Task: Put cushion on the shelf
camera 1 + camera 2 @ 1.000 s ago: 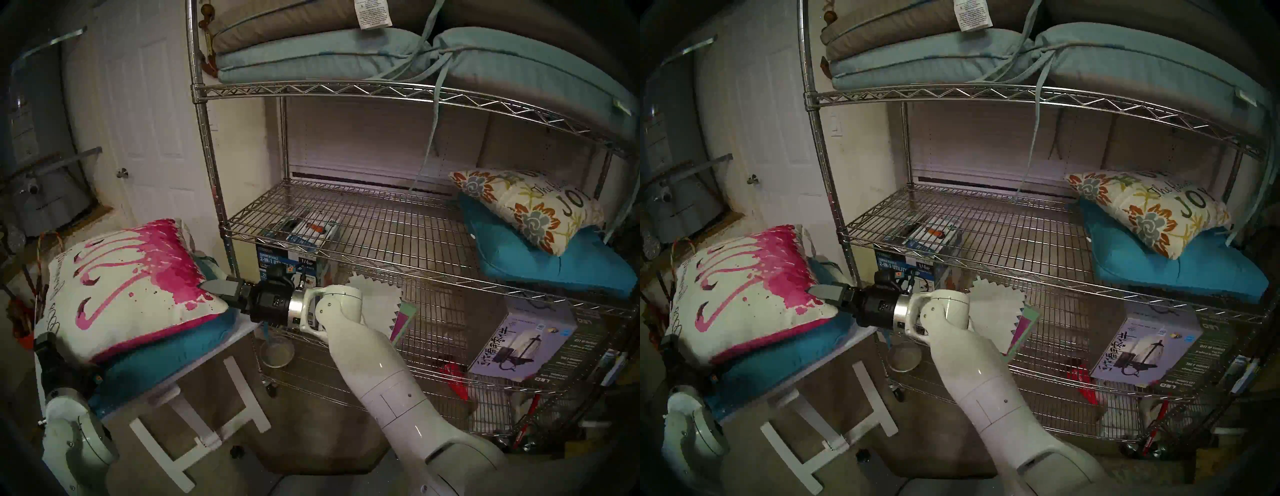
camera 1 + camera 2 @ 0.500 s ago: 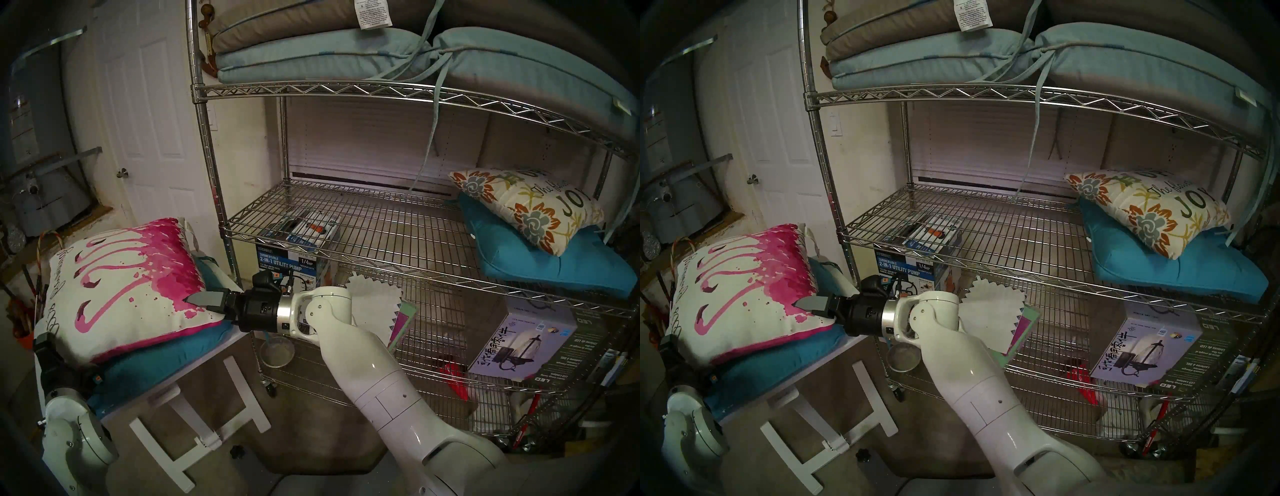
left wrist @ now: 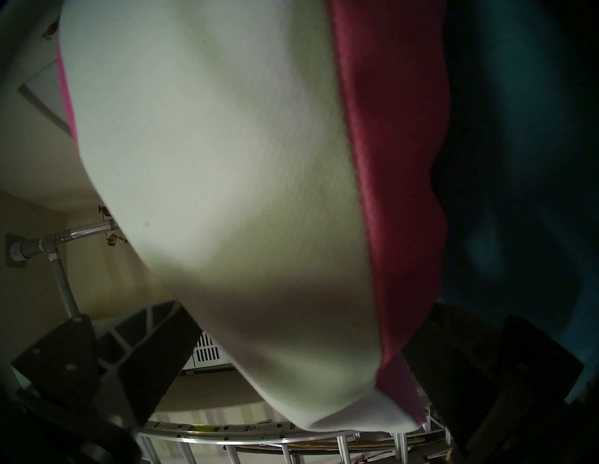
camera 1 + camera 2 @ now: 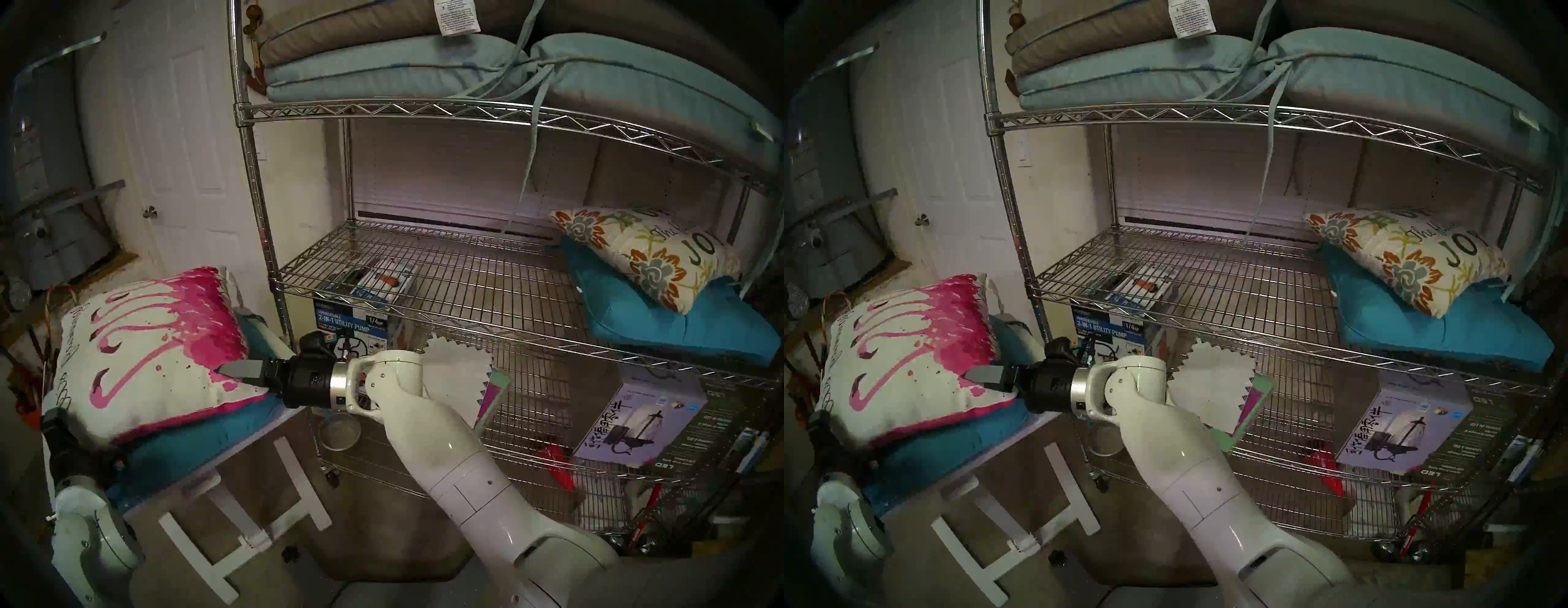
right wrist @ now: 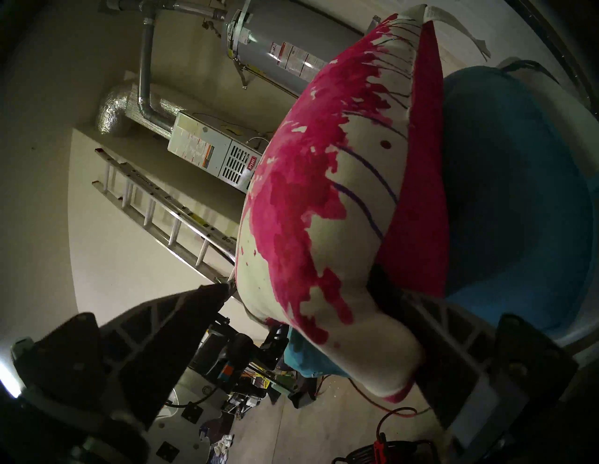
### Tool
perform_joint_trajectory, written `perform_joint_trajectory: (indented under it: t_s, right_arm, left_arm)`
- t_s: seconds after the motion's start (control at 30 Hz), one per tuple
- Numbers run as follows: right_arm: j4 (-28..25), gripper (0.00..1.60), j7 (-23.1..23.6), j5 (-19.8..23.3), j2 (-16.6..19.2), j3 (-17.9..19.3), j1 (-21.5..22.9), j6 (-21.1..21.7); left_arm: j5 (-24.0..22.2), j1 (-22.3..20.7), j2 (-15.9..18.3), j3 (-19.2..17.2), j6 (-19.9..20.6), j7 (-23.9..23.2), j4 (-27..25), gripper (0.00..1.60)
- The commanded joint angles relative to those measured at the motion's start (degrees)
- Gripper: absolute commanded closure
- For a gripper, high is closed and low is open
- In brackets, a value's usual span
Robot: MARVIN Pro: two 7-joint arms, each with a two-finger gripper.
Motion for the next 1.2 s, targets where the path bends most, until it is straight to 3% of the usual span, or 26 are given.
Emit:
perform_joint_trajectory:
  t_s: [0.0,0.63,1.17]
  right_arm:
    - [0.2,0.0,0.85,-0.69,-1.6,-1.81,0.82,-1.12]
    - [-3.24,0.0,1.99,-0.41,3.34,0.72,-4.99,-3.53]
    - [-3.63,0.0,2.09,-0.53,3.51,0.53,-6.43,-4.07]
  left_arm:
    - [0.03,-0.07,0.01,-0.07,-0.14,0.47,-1.25,0.0]
    - [0.13,-0.14,-0.17,-0.12,-0.33,0.45,-1.26,0.0]
    - [0.28,-0.25,-0.35,-0.17,-0.51,0.38,-1.25,0.0]
